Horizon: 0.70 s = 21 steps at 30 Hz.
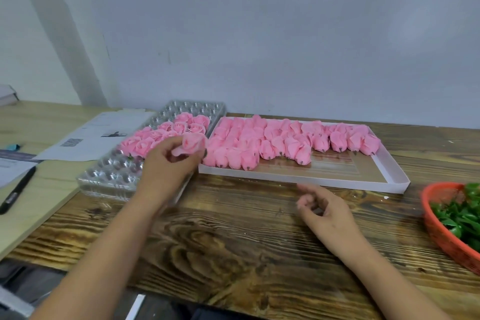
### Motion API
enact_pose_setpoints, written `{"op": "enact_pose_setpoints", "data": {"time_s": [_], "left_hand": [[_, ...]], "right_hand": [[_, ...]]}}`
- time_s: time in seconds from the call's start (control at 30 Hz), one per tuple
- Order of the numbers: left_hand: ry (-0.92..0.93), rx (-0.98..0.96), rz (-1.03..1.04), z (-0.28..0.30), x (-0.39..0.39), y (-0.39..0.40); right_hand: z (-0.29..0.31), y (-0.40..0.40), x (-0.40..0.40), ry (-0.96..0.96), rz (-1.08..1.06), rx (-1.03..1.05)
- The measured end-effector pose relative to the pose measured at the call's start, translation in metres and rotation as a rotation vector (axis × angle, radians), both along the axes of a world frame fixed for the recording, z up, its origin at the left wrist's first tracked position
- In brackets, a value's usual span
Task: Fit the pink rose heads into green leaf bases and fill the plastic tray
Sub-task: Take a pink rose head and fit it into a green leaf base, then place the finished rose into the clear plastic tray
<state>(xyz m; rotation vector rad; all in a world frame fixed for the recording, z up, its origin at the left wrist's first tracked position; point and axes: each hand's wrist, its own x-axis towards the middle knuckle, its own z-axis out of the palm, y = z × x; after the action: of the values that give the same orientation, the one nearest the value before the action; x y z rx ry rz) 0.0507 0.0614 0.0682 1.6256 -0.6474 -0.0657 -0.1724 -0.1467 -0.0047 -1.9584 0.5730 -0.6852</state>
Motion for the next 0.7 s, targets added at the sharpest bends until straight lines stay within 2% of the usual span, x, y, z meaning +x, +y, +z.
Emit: {"op": "enact_pose_setpoints", "data": {"time_s": [0.3,0.53,0.7], "left_hand": [[-0.038,0.046,0.461,-0.002,0.113,0.095],[-0.017,0.265,0.528,-0.031,0.148,0.102],[-0.075,0.386,0.562,-0.037,0.155,0.096]], "right_hand": [[-0.010,-0.004,0.005,-0.030,0.010,0.008],[-0.004,-0.001,0.002,-0.022,0.018,0.002],[0.000,0.002,0.000,-0.016,0.019,-0.005]]}}
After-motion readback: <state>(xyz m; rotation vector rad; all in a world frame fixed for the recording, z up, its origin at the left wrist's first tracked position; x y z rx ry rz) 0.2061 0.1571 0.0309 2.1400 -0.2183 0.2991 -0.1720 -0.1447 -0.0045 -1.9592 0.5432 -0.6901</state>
